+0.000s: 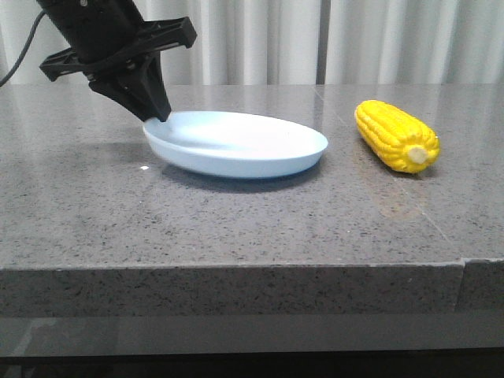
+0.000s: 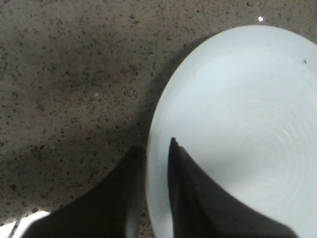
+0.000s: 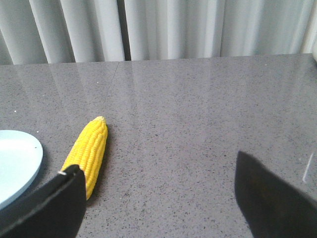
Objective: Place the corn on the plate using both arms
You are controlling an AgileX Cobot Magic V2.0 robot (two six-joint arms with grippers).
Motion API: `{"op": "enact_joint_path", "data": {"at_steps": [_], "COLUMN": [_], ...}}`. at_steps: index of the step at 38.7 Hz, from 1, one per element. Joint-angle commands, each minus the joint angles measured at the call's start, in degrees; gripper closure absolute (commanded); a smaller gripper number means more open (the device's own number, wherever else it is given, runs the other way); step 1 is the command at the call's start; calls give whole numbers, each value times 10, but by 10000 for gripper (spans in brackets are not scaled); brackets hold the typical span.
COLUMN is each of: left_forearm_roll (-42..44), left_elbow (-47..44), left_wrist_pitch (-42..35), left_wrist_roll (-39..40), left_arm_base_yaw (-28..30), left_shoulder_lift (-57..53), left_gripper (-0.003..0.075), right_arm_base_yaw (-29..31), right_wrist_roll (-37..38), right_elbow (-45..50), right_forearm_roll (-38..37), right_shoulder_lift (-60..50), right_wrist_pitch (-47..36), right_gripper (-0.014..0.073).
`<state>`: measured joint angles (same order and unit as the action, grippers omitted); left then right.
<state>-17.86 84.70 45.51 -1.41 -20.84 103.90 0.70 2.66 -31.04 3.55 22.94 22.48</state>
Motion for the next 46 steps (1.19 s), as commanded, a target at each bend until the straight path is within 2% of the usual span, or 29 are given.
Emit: {"op": "enact_joint_path", "data": {"at_steps": [1, 4, 8, 16, 20, 26, 30, 39, 46], "left_forearm_roll": [-13, 13, 60, 175, 182, 182, 182, 199, 210], "left_elbow": [18, 21, 21, 1, -36, -118, -196, -387, -490], "left_wrist_pitch": [-28, -26, -19, -3, -6, -25, -91, -266, -291], "left_wrist_roll": [0, 0, 10, 66, 67, 67, 67, 62, 62], "left_arm_base_yaw": [-4, -4, -3, 12, 34, 80, 100, 102, 102], "left_shoulder_lift": [-28, -39, -76, -167, -219, -312, -383, -569, -703], "left_gripper": [429, 377, 412, 636, 737, 741, 741, 741, 741], "right_arm_base_yaw": [3, 3, 3, 3, 3, 3, 3, 3, 3], "right_wrist_roll": [-4, -4, -4, -4, -4, -4, -4, -4, -4], "right_elbow": [-21, -21, -21, -21, -21, -21, -21, -21, -21], "right_forearm_roll": [3, 3, 3, 3, 3, 3, 3, 3, 3], "right_shoulder_lift": [8, 8, 8, 8, 8, 8, 8, 8, 8], "right_wrist_pitch": [-49, -49, -49, -49, -49, -49, -49, -49, -49], "right_gripper": [-41, -41, -41, -41, -41, -41, -41, -41, -41]}}
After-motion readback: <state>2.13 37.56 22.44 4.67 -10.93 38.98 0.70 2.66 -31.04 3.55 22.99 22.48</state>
